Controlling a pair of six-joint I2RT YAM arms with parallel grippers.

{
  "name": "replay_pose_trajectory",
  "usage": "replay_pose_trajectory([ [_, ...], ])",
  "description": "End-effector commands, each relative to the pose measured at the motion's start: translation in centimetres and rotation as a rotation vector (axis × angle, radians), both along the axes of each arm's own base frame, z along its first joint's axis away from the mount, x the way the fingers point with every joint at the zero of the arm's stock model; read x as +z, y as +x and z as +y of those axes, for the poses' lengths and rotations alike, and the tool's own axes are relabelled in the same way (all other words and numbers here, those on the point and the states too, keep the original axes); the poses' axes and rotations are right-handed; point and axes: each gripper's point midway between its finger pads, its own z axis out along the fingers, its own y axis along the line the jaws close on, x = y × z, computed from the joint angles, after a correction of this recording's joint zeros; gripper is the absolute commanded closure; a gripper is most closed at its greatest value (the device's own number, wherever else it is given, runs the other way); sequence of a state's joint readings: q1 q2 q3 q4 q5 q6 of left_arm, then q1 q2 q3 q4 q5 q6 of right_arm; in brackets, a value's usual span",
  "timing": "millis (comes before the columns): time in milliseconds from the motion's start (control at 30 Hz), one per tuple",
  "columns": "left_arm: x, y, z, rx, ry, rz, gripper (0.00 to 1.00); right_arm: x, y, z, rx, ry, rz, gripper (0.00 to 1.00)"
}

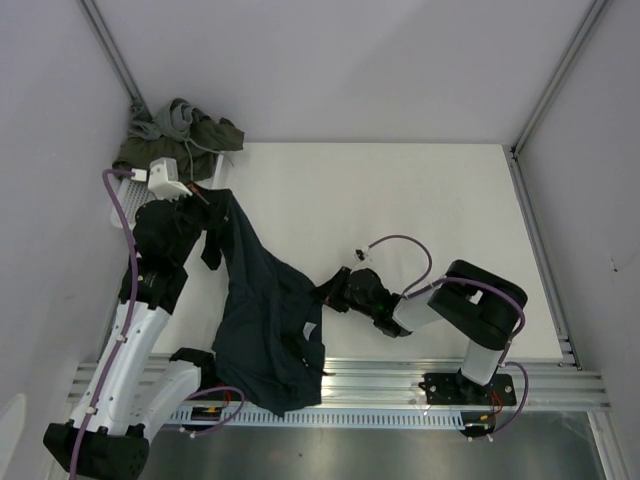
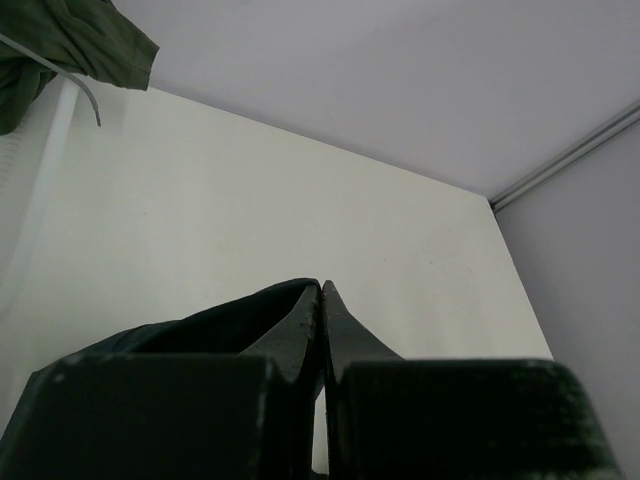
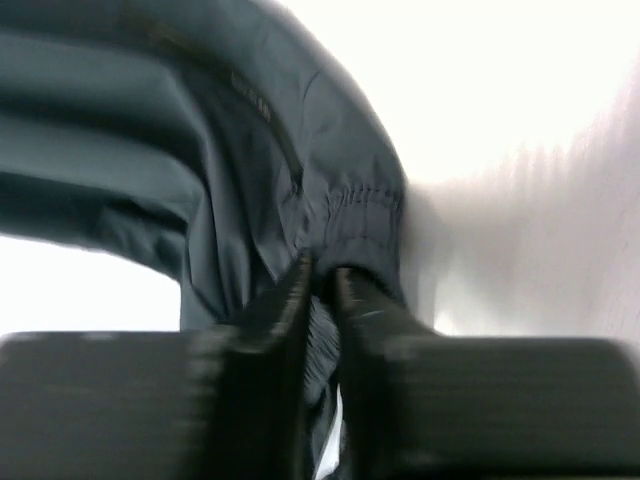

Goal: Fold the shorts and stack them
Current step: Flatten the shorts out

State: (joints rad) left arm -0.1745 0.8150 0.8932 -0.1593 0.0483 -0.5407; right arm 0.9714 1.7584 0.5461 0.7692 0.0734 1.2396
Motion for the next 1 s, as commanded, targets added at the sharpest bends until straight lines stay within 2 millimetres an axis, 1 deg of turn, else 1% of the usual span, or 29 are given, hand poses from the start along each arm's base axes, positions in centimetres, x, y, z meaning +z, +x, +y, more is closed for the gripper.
replay_pose_trajectory([
  [0,0.5,-0.5,-0.3,-0.02,0.0,-0.033,1.0,2.7,2.8,0.5,-0.141,0.131,-0.073,0.91],
  [33,0.6,-0.6,-0.3,-0.02,0.0,-0.036,1.0,3.0,3.1,0.1,-0.148,0.136,-0.088,1.0],
  [67,0.8,-0.7,-0.2,-0.017,0.001,-0.039,1.0,3.2,3.3,-0.1,-0.139,0.121,-0.117,1.0],
  [100,1.2,-0.8,-0.2,-0.016,0.001,-0.049,1.0,4.3,3.6,-0.2,-0.132,0.122,-0.135,1.0],
  [133,1.1,-0.9,-0.1,-0.014,0.007,-0.039,1.0,5.3,4.0,-0.4,-0.111,0.118,-0.15,1.0],
  [167,1.0,-1.0,0.0,-0.013,0.013,-0.033,1.0,5.0,4.0,-1.0,-0.084,0.056,-0.173,1.0],
  [200,2.4,-1.2,0.1,-0.01,0.018,-0.056,1.0,7.5,4.1,-1.4,-0.07,0.072,-0.222,1.0],
  [233,2.3,-1.5,0.1,-0.011,0.026,-0.038,1.0,8.5,4.0,-1.8,-0.046,0.061,-0.245,1.0],
  [267,3.4,-1.8,0.3,-0.008,0.027,-0.054,1.0,7.9,4.3,-3.3,-0.038,-0.022,-0.251,1.0],
  [300,4.4,-2.1,0.4,-0.005,0.03,-0.071,1.0,10.9,4.3,-4.2,-0.032,-0.003,-0.307,1.0],
  [333,4.8,-2.3,0.4,-0.005,0.033,-0.075,1.0,10.8,3.6,-5.2,0.004,-0.051,-0.297,1.0],
  [367,5.4,-2.6,0.5,-0.003,0.033,-0.083,1.0,12.0,3.8,-6.1,0.004,-0.065,-0.325,1.0],
  [400,5.9,-2.8,0.6,0.0,0.031,-0.092,1.0,12.9,4.2,-7.4,0.021,-0.098,-0.365,1.0],
  [433,7.1,-3.3,0.7,0.001,0.028,-0.117,1.0,14.7,3.6,-8.9,0.029,-0.105,-0.385,1.0],
  [467,7.4,-3.4,0.7,0.001,0.027,-0.122,1.0,15.8,2.9,-9.4,0.078,-0.091,-0.401,1.0],
  [500,7.6,-3.6,0.8,0.001,0.026,-0.122,1.0,17.7,4.0,-11.0,0.063,-0.098,-0.443,1.0],
  [533,8.8,-4.1,0.9,0.001,0.021,-0.147,1.0,19.7,3.7,-12.0,0.071,-0.081,-0.478,1.0],
  [567,9.2,-4.3,0.8,-0.003,0.017,-0.151,1.0,19.5,3.2,-12.8,0.095,-0.101,-0.446,1.0],
  [600,9.5,-4.5,0.8,-0.004,0.012,-0.155,1.0,21.9,3.1,-13.5,0.134,-0.069,-0.483,1.0],
  [633,10.8,-5.1,0.8,-0.007,0.001,-0.185,1.0,21.9,2.5,-14.1,0.165,-0.096,-0.471,1.0],
  [667,11.1,-5.4,0.8,-0.011,-0.004,-0.192,1.0,23.1,2.2,-14.7,0.172,-0.096,-0.497,1.0],
  [700,11.8,-5.8,0.8,-0.014,-0.016,-0.208,1.0,25.3,1.8,-14.9,0.186,-0.086,-0.542,1.0],
  [733,12.3,-6.1,0.8,-0.016,-0.023,-0.222,1.0,25.8,1.9,-15.8,0.179,-0.112,-0.553,1.0],
  [767,13.4,-7.0,1.0,-0.014,-0.029,-0.254,1.0,27.0,1.7,-16.2,0.176,-0.11,-0.583,1.0],
  [800,13.5,-7.3,1.1,-0.01,-0.029,-0.256,1.0,29.1,1.3,-16.5,0.18,-0.095,-0.622,1.0],
  [833,13.8,-7.6,1.4,0.004,-0.03,-0.263,1.0,29.5,1.5,-17.3,0.163,-0.098,-0.614,1.0],
  [867,14.6,-8.4,1.7,0.012,-0.031,-0.286,1.0,30.3,1.4,-17.6,0.162,-0.09,-0.624,1.0],
  [967,15.1,-9.7,2.0,0.018,-0.032,-0.31,1.0,32.2,0.9,-18.5,0.153,-0.066,-0.647,1.0],
])
